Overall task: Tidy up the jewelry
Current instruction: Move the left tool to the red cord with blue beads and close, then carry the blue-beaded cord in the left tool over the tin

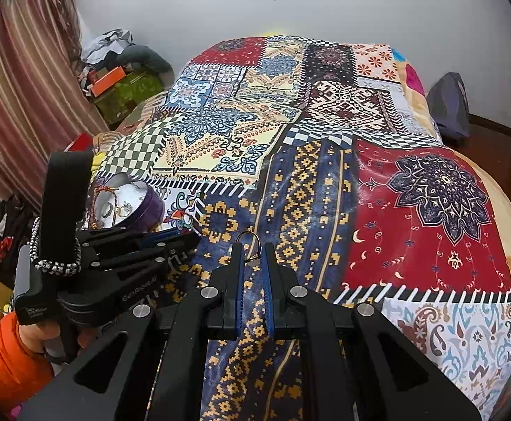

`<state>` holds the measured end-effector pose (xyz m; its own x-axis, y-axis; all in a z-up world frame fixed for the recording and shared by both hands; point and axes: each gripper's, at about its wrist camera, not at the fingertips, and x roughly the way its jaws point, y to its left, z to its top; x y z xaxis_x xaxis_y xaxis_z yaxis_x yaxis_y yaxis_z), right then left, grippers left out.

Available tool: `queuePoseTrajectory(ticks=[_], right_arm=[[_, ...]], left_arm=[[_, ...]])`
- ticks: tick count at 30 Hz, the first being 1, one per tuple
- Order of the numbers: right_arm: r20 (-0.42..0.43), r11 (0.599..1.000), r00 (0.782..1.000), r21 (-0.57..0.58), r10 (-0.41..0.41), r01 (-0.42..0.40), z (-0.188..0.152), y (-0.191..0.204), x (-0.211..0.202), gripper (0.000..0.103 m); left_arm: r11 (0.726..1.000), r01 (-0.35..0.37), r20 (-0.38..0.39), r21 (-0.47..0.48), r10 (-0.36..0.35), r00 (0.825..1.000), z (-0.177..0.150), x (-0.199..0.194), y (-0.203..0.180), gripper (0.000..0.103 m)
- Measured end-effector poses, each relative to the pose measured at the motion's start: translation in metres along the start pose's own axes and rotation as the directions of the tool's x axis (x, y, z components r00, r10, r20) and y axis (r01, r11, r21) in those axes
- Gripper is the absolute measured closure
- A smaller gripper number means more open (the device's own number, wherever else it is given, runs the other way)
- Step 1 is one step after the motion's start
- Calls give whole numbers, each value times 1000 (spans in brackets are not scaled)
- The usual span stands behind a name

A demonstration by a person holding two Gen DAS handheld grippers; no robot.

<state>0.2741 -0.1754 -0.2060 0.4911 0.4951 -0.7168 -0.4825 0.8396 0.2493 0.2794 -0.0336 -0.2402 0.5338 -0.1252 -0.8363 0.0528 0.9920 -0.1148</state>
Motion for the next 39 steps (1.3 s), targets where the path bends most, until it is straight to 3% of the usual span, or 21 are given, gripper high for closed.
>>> queuePoseTrajectory(ticks=[8, 24, 32, 39], right_arm=[[23, 1000, 1000, -16, -4, 5, 6, 9, -11, 94], [103, 995, 993, -92, 56, -46, 39, 66, -19, 94], [109, 987, 988, -131, 112, -97, 55, 93, -4, 94], [73, 978, 986, -160, 150, -136, 56, 109, 22, 94]], left_arm=[[1000, 15, 28, 23, -15, 999, -11, -25, -2, 97], [1000, -13, 246, -17, 17, 969, -6, -138, 39, 97], [996, -63, 308, -66, 81, 948, -3, -161, 70, 97], [992, -72, 318, -102, 101, 943, -1, -161, 92, 97]])
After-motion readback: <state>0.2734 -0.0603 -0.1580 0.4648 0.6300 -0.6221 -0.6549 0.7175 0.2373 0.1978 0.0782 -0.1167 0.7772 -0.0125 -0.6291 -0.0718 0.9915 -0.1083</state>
